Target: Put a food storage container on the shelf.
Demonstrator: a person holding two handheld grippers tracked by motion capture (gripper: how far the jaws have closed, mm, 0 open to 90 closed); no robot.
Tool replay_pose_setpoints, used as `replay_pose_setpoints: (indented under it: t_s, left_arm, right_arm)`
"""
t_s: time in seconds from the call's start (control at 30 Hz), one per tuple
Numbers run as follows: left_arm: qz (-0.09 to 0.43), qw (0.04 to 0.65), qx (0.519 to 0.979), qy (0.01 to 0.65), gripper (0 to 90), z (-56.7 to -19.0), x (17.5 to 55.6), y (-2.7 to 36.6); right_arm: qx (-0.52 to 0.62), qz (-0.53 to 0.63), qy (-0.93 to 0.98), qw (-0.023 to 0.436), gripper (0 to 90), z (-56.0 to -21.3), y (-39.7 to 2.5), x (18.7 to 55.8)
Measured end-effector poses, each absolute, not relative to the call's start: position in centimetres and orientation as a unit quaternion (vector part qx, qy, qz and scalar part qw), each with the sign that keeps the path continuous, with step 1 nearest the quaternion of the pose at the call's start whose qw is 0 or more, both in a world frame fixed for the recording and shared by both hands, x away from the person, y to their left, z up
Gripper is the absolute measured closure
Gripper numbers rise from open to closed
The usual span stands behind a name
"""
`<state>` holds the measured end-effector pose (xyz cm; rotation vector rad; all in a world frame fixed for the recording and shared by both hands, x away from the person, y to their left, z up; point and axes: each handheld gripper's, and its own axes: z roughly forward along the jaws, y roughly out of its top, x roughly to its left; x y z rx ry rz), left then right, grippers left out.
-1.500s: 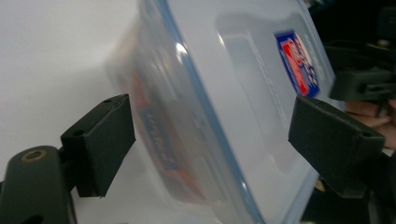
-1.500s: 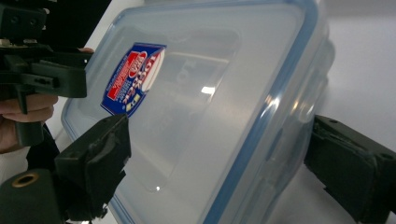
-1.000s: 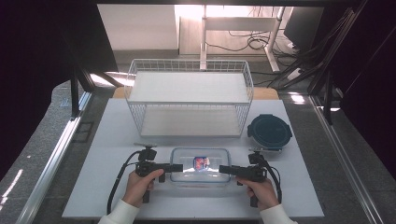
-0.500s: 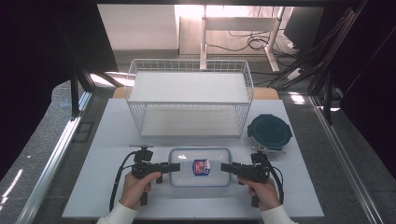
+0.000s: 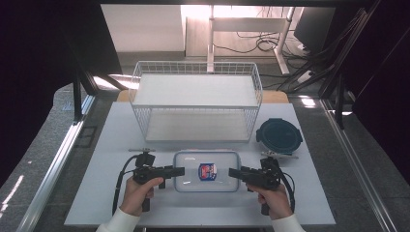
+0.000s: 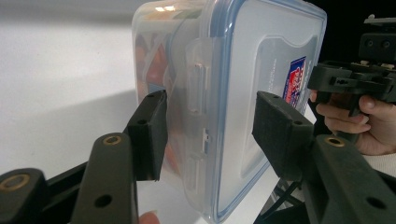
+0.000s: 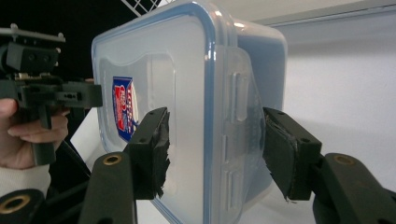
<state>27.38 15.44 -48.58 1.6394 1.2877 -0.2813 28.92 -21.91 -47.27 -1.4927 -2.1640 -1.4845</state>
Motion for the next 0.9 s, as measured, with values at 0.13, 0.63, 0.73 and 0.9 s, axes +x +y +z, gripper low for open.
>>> replay_pose_setpoints:
  t_s: [0.13,0.63,0.73,0.9]
  left_arm:
    - [-0.107,0.497,0.681,0.527,46.4,-48.0,27.0,15.3]
    - [-0.069,0.495,0.698,0.513,46.7,-45.8,26.6,15.3]
    - [-0.067,0.492,0.701,0.513,46.6,-45.7,26.4,15.2]
    - [-0.06,0.49,0.708,0.505,46.3,-44.9,26.1,14.8]
  right_arm:
    - [-0.487,-0.491,-0.72,0.059,43.5,-47.0,-22.0,28.6]
    - [-0.479,-0.501,-0.718,0.06,42.8,-46.4,-21.7,28.3]
    - [-0.478,-0.5,-0.72,0.061,42.8,-46.2,-21.8,28.2]
    - [-0.472,-0.5,-0.724,0.056,42.8,-45.4,-22.1,28.1]
